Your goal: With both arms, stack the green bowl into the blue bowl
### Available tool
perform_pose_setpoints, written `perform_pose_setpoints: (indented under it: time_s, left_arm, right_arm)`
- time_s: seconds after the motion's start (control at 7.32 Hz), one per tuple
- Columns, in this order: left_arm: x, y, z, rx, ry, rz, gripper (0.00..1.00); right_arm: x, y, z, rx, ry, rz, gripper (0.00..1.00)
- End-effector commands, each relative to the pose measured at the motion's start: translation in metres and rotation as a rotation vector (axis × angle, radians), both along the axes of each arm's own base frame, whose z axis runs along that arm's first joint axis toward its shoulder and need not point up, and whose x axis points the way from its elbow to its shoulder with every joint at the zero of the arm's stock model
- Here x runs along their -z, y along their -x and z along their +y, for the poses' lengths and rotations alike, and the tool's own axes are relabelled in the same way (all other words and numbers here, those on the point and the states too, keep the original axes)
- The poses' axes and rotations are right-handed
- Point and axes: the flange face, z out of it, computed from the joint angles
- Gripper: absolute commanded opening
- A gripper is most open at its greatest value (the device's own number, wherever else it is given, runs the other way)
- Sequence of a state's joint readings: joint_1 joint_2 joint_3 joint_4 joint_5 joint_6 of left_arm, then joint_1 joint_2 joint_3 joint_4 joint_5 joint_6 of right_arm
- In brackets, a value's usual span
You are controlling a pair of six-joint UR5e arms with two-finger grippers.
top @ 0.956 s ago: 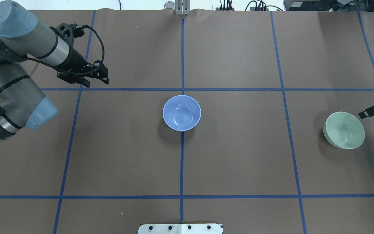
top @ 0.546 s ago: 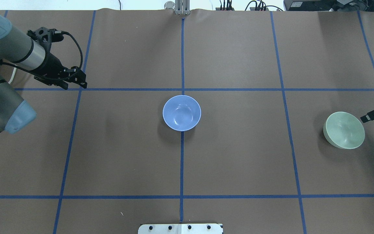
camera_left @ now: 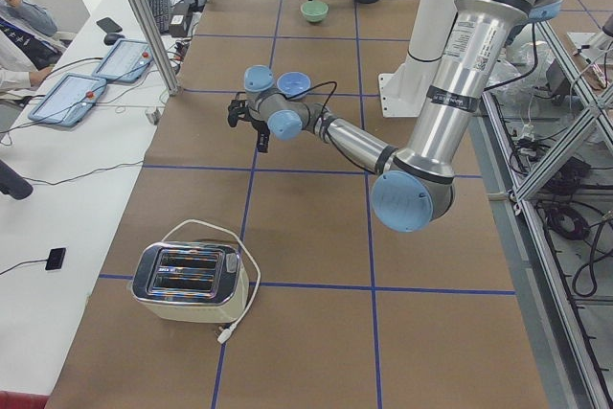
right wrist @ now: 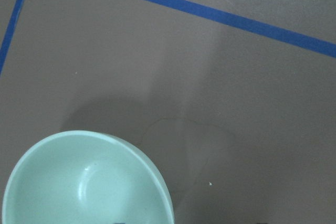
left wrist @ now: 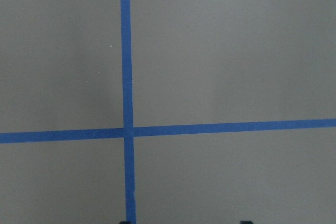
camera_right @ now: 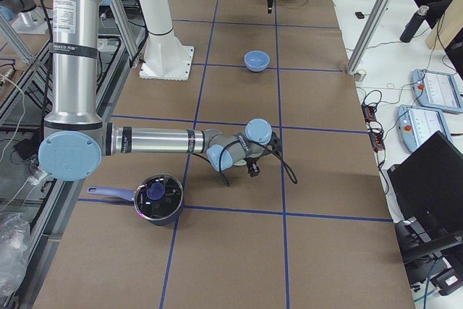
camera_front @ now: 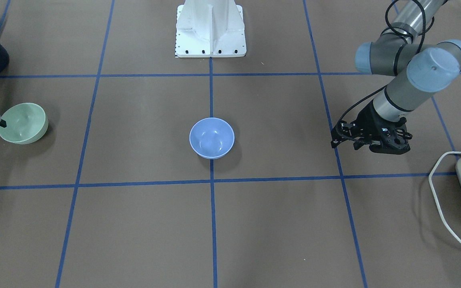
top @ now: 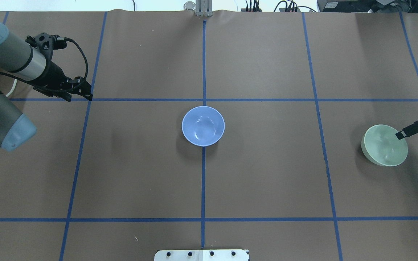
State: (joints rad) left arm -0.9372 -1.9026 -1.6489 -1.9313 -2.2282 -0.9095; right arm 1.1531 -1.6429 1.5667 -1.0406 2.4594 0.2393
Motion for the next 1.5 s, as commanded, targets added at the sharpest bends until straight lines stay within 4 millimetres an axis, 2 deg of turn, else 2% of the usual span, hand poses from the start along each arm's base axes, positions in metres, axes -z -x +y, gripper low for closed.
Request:
perform_pose_setpoints:
  time_s: [0.0, 0.27, 0.55, 0.68, 0.82, 1.37]
  left_arm:
    - [-0.0035, -0.0009, 0.0, -0.001, 0.003, -0.005, 0.75]
    - [-0.0051, -0.0019, 0.0, -0.002, 0.004, -0.008, 0.75]
    - [-0.0059, -0.0029, 0.0001, -0.002, 0.004, -0.01, 0.75]
    - [-0.0076, -0.0028, 0.0002, -0.002, 0.007, -0.012, 0.75]
    - [-0.0074, -0.0028, 0.0003, -0.002, 0.005, -0.011, 0.75]
    - [-0.0085, -0.0029, 0.0013, -0.002, 0.004, -0.013, 0.75]
  right_arm:
    - [-0.0004, 0.0091, 0.0022, 0.019, -0.001, 0.002, 0.83]
    - [-0.0028, 0.0152, 0.0044, 0.033, 0.002, 0.005, 0.71]
    - [-0.0044, 0.0173, 0.0053, 0.037, 0.004, 0.006, 0.66]
    - [-0.0042, 0.0173, 0.0053, 0.037, 0.003, 0.005, 0.57]
    - [-0.0042, 0.0173, 0.0053, 0.037, 0.003, 0.005, 0.52]
    - [-0.0035, 0.0173, 0.0052, 0.038, -0.008, 0.001, 0.39]
